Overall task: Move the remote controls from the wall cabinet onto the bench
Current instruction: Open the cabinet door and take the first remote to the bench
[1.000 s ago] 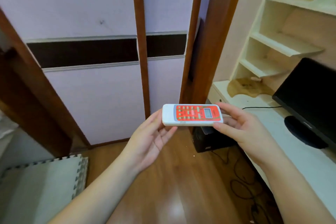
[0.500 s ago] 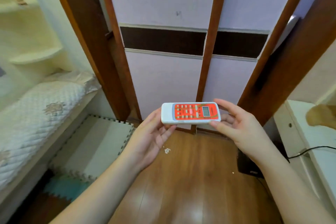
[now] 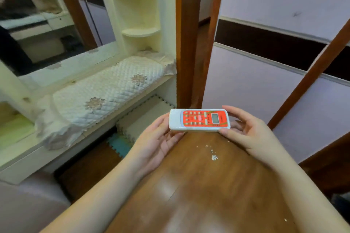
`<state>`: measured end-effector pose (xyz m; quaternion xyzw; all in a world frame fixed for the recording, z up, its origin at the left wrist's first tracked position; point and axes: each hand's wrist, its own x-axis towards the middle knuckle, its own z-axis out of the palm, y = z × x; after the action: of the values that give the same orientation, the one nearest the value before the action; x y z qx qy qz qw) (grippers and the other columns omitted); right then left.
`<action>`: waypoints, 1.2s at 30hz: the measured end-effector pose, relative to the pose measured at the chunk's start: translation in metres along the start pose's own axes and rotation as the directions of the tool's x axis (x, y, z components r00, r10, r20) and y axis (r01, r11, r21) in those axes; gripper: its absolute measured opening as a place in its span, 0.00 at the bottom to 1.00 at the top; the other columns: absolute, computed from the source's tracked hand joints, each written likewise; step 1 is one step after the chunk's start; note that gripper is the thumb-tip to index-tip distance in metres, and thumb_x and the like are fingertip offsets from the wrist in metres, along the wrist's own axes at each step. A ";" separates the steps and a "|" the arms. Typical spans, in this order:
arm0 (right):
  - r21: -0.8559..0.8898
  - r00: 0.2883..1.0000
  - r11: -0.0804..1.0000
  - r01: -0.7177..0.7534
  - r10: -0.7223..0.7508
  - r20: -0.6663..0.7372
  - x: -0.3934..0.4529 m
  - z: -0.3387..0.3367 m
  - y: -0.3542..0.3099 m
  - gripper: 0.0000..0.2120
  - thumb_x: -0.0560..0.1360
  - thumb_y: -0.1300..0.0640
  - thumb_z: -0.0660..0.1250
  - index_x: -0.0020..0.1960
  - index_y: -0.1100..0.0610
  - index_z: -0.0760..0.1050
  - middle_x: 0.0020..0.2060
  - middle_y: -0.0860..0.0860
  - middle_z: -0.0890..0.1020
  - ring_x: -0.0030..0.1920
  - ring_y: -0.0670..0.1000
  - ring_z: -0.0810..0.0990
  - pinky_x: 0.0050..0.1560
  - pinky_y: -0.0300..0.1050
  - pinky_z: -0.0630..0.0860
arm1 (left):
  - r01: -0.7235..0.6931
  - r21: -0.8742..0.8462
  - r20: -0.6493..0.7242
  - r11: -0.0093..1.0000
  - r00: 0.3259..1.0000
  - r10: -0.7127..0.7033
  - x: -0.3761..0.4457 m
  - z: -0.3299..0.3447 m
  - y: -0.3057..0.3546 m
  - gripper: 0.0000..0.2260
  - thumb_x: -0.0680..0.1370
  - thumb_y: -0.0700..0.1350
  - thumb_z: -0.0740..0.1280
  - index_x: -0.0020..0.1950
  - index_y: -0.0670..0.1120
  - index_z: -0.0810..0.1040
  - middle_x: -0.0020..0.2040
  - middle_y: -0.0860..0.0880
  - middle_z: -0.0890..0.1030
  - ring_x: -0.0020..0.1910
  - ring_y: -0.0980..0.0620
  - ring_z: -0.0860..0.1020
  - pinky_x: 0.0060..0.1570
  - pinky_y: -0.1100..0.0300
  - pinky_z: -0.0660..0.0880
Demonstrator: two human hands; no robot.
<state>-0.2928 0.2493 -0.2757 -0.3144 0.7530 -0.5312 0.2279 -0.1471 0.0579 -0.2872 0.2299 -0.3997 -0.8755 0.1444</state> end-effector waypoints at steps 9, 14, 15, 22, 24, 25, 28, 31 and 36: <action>0.009 0.974 0.995 0.095 -0.095 0.206 0.053 0.147 -0.054 0.28 0.67 0.54 0.71 0.66 0.47 0.70 0.52 0.39 0.82 0.52 0.37 0.80 0.45 0.28 0.76 | -0.152 -0.105 -0.194 0.983 0.972 0.130 -0.039 -0.136 0.061 0.13 0.82 0.41 0.58 0.65 0.43 0.75 0.55 0.46 0.84 0.50 0.54 0.83 0.42 0.64 0.80; 0.020 0.943 0.991 0.134 -0.134 0.304 0.074 0.224 -0.076 0.25 0.70 0.60 0.71 0.65 0.49 0.71 0.46 0.38 0.84 0.51 0.40 0.82 0.46 0.30 0.77 | -0.244 -0.155 -0.264 0.957 0.944 0.198 -0.064 -0.200 0.093 0.11 0.82 0.40 0.57 0.60 0.44 0.77 0.51 0.47 0.85 0.46 0.55 0.83 0.40 0.63 0.80; 0.025 0.936 0.990 0.141 -0.141 0.322 0.077 0.237 -0.078 0.26 0.69 0.58 0.72 0.66 0.51 0.71 0.48 0.39 0.84 0.52 0.42 0.82 0.49 0.32 0.77 | -0.260 -0.163 -0.281 0.952 0.937 0.208 -0.069 -0.211 0.098 0.11 0.82 0.40 0.57 0.59 0.44 0.77 0.51 0.47 0.84 0.46 0.55 0.83 0.40 0.63 0.80; 0.034 0.876 0.981 0.190 -0.185 0.445 0.097 0.305 -0.096 0.28 0.70 0.60 0.74 0.68 0.51 0.70 0.51 0.43 0.85 0.53 0.44 0.82 0.54 0.36 0.77 | -0.349 -0.193 -0.370 0.917 0.892 0.262 -0.098 -0.265 0.121 0.11 0.82 0.39 0.57 0.59 0.44 0.77 0.50 0.47 0.85 0.45 0.55 0.83 0.42 0.62 0.81; 0.033 0.864 0.977 0.212 -0.203 0.460 0.104 0.317 -0.100 0.28 0.69 0.61 0.74 0.67 0.51 0.70 0.51 0.41 0.84 0.53 0.42 0.82 0.52 0.33 0.77 | -0.374 -0.200 -0.390 0.905 0.878 0.277 -0.102 -0.274 0.124 0.11 0.82 0.39 0.57 0.58 0.43 0.77 0.51 0.47 0.84 0.45 0.54 0.83 0.42 0.62 0.81; 0.029 0.858 0.973 0.229 -0.216 0.466 0.107 0.322 -0.102 0.28 0.70 0.62 0.74 0.67 0.52 0.71 0.51 0.41 0.84 0.53 0.41 0.82 0.51 0.32 0.76 | -0.383 -0.201 -0.400 0.901 0.872 0.282 -0.103 -0.278 0.126 0.11 0.82 0.39 0.57 0.58 0.44 0.78 0.51 0.46 0.84 0.45 0.54 0.83 0.42 0.62 0.81; 0.036 0.839 0.969 0.243 -0.229 0.494 0.118 0.335 -0.104 0.28 0.70 0.63 0.74 0.68 0.53 0.71 0.52 0.42 0.84 0.52 0.42 0.82 0.51 0.32 0.76 | -0.409 -0.194 -0.427 0.892 0.854 0.298 -0.103 -0.286 0.129 0.11 0.82 0.38 0.57 0.58 0.44 0.78 0.51 0.47 0.85 0.46 0.54 0.83 0.42 0.62 0.81; 0.055 0.827 0.970 0.236 -0.230 0.512 0.134 0.343 -0.099 0.29 0.70 0.63 0.74 0.68 0.52 0.71 0.52 0.43 0.84 0.53 0.42 0.82 0.52 0.33 0.76 | -0.422 -0.191 -0.460 0.886 0.836 0.299 -0.096 -0.292 0.131 0.11 0.82 0.39 0.57 0.59 0.44 0.78 0.51 0.46 0.85 0.47 0.53 0.84 0.43 0.62 0.81; 0.067 0.812 0.973 0.219 -0.220 0.541 0.173 0.344 -0.083 0.29 0.70 0.61 0.74 0.69 0.51 0.70 0.52 0.43 0.84 0.53 0.43 0.82 0.56 0.37 0.77 | -0.421 -0.185 -0.500 0.888 0.818 0.284 -0.063 -0.294 0.135 0.11 0.82 0.39 0.57 0.60 0.44 0.77 0.52 0.46 0.85 0.49 0.53 0.83 0.45 0.61 0.81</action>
<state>-0.1610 -0.1203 -0.3134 -0.5368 0.6154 -0.4430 0.3699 0.0680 -0.1870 -0.3342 0.3279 -0.2586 -0.8016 0.4279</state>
